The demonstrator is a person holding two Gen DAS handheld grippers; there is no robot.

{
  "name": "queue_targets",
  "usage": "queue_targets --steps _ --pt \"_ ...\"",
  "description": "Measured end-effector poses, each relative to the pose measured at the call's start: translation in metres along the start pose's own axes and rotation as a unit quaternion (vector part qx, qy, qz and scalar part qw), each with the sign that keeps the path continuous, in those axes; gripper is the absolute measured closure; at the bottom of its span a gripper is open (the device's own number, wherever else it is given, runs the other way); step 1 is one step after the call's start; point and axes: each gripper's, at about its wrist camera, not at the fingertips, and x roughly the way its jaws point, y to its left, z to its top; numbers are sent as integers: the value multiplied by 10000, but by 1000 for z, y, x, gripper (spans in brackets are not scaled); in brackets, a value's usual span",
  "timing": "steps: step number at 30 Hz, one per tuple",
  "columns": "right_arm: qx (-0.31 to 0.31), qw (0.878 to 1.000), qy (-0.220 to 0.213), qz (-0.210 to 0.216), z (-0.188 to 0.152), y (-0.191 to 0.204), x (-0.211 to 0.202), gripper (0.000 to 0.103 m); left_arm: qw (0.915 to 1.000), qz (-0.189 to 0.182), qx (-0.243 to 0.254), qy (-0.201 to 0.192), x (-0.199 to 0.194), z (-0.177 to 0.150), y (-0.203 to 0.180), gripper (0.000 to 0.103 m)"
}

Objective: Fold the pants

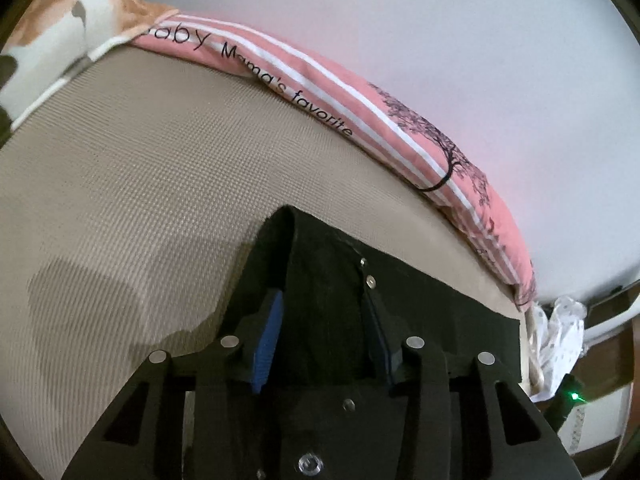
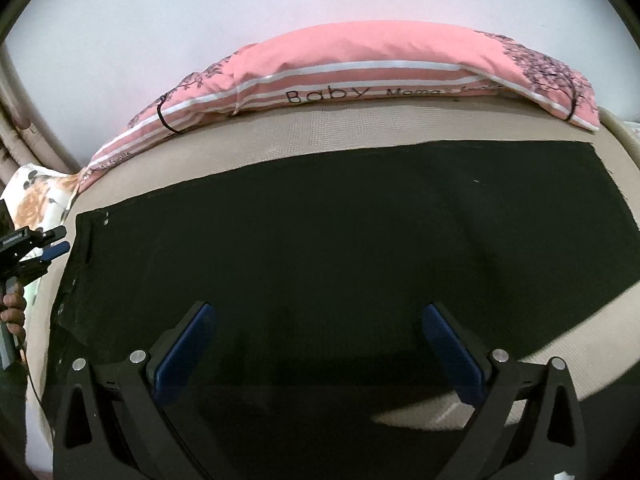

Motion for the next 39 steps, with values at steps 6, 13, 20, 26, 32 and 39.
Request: queue_targets --steps 6,13,20,26,32,39 --pt "11 9999 31 111 8 8 19 0 9997 -172 -97 168 20 17 15 61" --pt "-188 9997 11 140 12 18 32 0 9965 -708 234 371 28 27 4 65" --pt "-280 9993 -77 221 17 25 42 0 9917 -728 839 644 43 35 -12 73" --pt "-384 9989 -133 248 23 21 46 0 9893 -653 967 878 69 39 -23 75" --pt "-489 9982 -115 327 35 8 49 0 9933 -703 629 673 77 40 -17 76" --pt "-1117 9919 -171 572 63 3 47 0 9908 -766 1114 -72 44 26 -38 94"
